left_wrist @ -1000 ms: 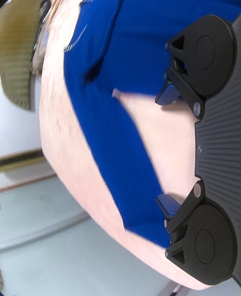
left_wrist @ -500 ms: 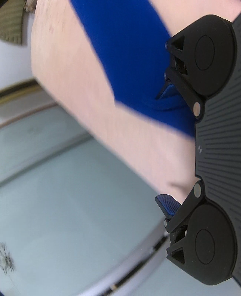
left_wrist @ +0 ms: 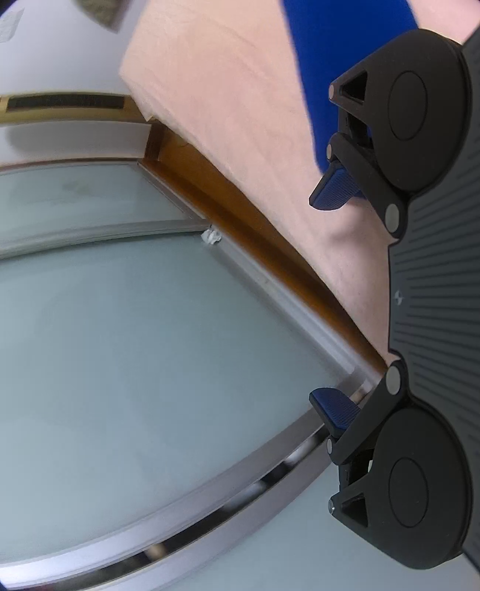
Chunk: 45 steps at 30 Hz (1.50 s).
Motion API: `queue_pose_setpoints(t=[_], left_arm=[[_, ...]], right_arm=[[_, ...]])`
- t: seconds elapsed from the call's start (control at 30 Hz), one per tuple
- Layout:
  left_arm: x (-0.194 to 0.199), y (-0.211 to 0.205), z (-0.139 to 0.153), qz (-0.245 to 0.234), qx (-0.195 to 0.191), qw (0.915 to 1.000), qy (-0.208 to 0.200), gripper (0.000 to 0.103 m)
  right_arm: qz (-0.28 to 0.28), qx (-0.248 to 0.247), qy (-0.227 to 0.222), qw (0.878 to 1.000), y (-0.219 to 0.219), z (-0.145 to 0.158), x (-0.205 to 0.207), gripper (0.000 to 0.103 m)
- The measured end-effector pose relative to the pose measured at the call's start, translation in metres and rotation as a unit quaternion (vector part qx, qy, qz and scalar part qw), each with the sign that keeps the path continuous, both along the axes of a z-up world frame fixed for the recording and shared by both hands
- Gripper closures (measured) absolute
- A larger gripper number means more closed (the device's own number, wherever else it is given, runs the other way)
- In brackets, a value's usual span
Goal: Fold small clothes
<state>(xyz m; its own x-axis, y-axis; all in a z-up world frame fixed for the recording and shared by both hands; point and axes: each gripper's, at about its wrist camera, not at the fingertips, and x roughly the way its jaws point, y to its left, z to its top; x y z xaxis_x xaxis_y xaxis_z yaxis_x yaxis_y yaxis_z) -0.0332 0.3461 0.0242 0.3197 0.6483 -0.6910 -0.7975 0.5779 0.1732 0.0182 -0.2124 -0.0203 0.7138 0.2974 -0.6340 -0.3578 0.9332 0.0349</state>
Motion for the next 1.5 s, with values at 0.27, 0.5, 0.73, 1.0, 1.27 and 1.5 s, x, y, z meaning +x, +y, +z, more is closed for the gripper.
queue_pose_setpoints(t=[0.27, 0.5, 0.73, 1.0, 1.27, 1.5], left_arm=[[-0.014, -0.048, 0.006, -0.096, 0.012, 0.9953, 0.007, 0.0], [0.02, -0.093, -0.034, -0.158, 0.048, 0.982, 0.091, 0.0], [-0.014, -0.035, -0.021, 0.016, 0.117, 0.9859, 0.118, 0.0], [-0.045, -0.05, 0.01, -0.038, -0.007, 0.9992, -0.011, 0.0], [-0.03, -0.08, -0.032, -0.069, -0.243, 0.9601, -0.119, 0.001], [-0.045, -0.056, -0.064, 0.04, -0.282, 0.9086, -0.305, 0.001]], right_arm=[[-0.001, 0.005, -0.001, 1.0, 0.001, 0.001, 0.0, 0.0], [-0.001, 0.006, -0.001, 1.0, 0.001, 0.001, 0.0, 0.0], [-0.001, 0.013, -0.001, 1.0, -0.001, 0.001, 0.0, 0.0], [-0.001, 0.011, -0.002, 1.0, 0.001, 0.0, 0.0, 0.0], [-0.001, 0.012, -0.002, 1.0, 0.001, 0.0, 0.0, 0.0], [-0.001, 0.015, -0.002, 1.0, 0.0, 0.0, 0.0, 0.0]])
